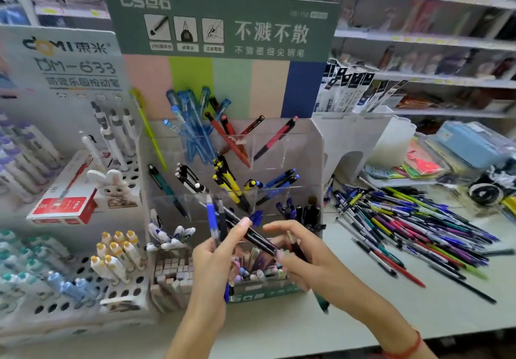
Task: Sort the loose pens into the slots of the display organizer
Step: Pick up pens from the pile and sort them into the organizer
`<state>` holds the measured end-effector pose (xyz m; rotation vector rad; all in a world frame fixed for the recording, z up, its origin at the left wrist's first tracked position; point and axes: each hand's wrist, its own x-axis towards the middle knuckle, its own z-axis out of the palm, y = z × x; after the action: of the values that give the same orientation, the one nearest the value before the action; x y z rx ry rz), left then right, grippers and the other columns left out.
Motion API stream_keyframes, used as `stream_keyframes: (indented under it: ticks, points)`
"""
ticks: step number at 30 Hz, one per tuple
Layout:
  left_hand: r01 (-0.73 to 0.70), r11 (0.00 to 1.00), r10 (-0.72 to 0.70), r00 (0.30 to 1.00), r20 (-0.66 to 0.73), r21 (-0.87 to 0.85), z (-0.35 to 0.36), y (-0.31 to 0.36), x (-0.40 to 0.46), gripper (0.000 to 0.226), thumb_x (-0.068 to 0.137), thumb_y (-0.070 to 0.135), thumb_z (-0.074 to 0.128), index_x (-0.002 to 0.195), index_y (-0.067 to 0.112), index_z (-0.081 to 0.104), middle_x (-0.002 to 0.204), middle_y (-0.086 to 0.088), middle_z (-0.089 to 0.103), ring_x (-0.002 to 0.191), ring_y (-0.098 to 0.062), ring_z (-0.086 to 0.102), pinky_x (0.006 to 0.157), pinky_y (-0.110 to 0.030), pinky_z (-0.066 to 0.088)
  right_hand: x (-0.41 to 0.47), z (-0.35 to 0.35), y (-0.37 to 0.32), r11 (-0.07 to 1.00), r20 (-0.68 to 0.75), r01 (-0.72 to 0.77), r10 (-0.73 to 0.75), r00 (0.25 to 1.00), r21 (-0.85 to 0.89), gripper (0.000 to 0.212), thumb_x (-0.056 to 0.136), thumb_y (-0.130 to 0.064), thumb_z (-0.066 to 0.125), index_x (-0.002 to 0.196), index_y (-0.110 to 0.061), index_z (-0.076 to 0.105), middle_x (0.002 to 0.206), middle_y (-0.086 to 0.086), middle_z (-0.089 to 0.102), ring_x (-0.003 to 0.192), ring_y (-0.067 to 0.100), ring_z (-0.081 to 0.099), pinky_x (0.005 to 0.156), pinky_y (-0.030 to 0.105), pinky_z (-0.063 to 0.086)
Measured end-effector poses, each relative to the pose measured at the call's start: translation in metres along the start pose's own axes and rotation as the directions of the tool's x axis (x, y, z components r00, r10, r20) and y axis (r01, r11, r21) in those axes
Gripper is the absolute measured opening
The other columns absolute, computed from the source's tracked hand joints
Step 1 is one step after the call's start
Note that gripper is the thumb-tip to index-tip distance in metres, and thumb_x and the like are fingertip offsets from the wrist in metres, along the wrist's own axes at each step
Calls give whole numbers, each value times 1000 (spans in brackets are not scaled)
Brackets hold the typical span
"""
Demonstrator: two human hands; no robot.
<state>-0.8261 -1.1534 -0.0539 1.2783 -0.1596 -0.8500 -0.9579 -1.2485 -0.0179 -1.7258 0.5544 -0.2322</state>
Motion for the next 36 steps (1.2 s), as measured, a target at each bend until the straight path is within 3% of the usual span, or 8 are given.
stream_keyframes:
  ticks: [3,8,12,19,24,27,32,36]
  points:
    - [-7,1000,8,1000,-23,11,-2,3,0,38,71,36,76,85,3,64,47,5,45,34,-7,34,38,-20,38,-1,-4,4,1000,-95,-3,3,995,-4,20,97,-14,53,109,-26,63,83,-8,68,66,3,61,65,15,46]
    - [-9,992,9,1000,2,123,9,-2,1,56,60,52,78,88,7,59,55,-3,37,52,-18,36,53,-31,37,12,3,-3,996,-287,40,-16,958,77,16,94,-18,56,90,-16,72,52,-7,58,44,-2,48,47,7,36]
    - [34,999,-33,999,-38,38,26,-5,-2,48,69,48,77,85,6,59,55,0,42,49,-12,37,49,-27,41,12,8,-3,986,-349,109,-59,935,126,19,83,-36,62,91,-21,71,58,-5,61,49,1,53,51,10,41]
    - [95,995,-95,994,55,-6,66,0,-9,36,75,43,75,88,10,70,51,11,48,41,-5,32,42,-16,29,12,1,10,942,-688,303,-125,715,143,7,87,-30,58,89,-25,63,72,-4,67,70,7,66,60,18,53]
    - [90,992,-96,994,61,83,33,1,-7,32,82,46,62,92,19,75,76,3,70,45,-2,42,40,-14,33,23,-7,12,957,-617,289,-240,749,-21,13,91,-35,47,93,-23,54,81,-6,62,75,9,63,61,21,54]
    - [73,997,-71,993,-92,13,-15,5,-10,34,86,40,56,94,12,72,64,0,63,43,-3,43,37,-15,33,37,-1,13,918,-476,321,-395,786,-232,11,93,-34,46,92,-25,53,73,-2,55,62,16,50,56,25,45]
    - [-26,994,-1,968,-251,-102,-72,14,-19,31,91,36,50,97,11,69,65,4,53,53,-6,37,32,-14,25,80,27,23,697,-83,357,-512,855,-622,13,98,-29,48,100,-18,54,61,-12,45,51,10,45,49,22,35]
    - [-67,989,30,963,-269,-129,-85,20,-21,27,95,32,49,96,12,68,67,4,50,52,-5,38,31,-13,25,108,38,21,584,43,316,-433,901,-747,14,100,-29,46,106,-19,52,81,-6,59,66,19,58,61,36,45]
